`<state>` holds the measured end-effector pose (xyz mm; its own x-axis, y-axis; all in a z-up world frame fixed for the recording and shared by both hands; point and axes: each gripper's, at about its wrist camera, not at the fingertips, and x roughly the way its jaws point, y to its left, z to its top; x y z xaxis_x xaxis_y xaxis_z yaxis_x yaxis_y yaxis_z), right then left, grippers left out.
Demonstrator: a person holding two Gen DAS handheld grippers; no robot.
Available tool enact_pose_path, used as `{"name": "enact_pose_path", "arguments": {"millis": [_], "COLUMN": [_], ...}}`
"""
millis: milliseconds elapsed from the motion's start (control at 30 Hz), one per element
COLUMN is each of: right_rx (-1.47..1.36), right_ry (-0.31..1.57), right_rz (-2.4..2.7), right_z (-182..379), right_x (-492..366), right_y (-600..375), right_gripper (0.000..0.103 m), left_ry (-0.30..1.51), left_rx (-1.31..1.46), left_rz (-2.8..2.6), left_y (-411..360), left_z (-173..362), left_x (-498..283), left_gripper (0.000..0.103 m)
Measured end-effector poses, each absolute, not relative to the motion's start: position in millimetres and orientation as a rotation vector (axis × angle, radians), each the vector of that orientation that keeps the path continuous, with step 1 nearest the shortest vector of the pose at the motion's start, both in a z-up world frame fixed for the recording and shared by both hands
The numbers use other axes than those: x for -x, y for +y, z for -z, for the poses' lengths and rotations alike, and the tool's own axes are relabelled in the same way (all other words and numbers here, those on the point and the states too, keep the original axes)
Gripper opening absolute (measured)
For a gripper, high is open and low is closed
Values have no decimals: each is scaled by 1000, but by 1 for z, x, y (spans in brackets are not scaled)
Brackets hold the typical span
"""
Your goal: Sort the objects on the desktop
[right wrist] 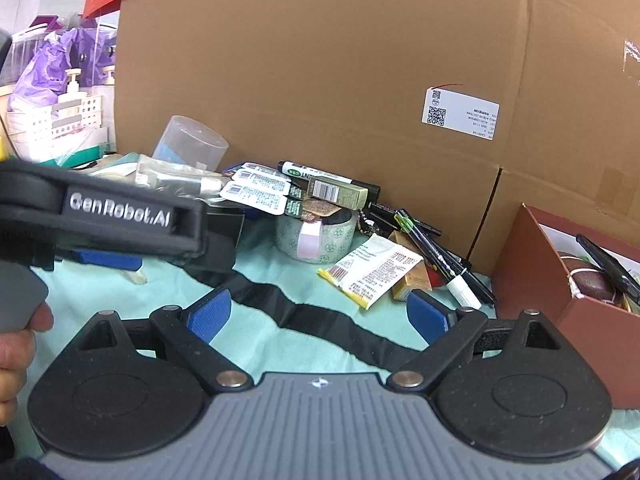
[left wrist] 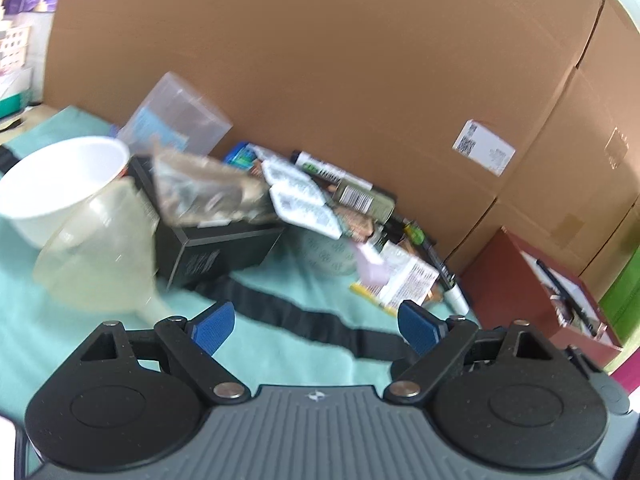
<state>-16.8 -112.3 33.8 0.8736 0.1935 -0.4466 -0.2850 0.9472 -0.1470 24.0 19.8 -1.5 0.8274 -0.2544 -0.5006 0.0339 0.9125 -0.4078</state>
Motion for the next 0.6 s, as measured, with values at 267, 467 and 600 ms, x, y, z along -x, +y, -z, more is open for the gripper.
{"name": "enact_pose_path", "arguments": {"millis": [267, 467, 600], "right_rx": [194, 177, 151], "right_ry": [449, 471, 487], "right_rz": [-253, -268, -283], "right_z": [-29, -24, -20], "right_x": [-18, -46, -60], "right_y": [-112, -110, -110], "right_gripper": [88, 72, 59], "left_ry": [614, 641, 647], "left_rx": [450, 469, 481], "left_rz": [123, 80, 97], "left_y": [22, 23, 19], "left_z": [4, 8, 9], "left_x": [-65, -90, -102], "left_gripper": [73, 57, 51]}}
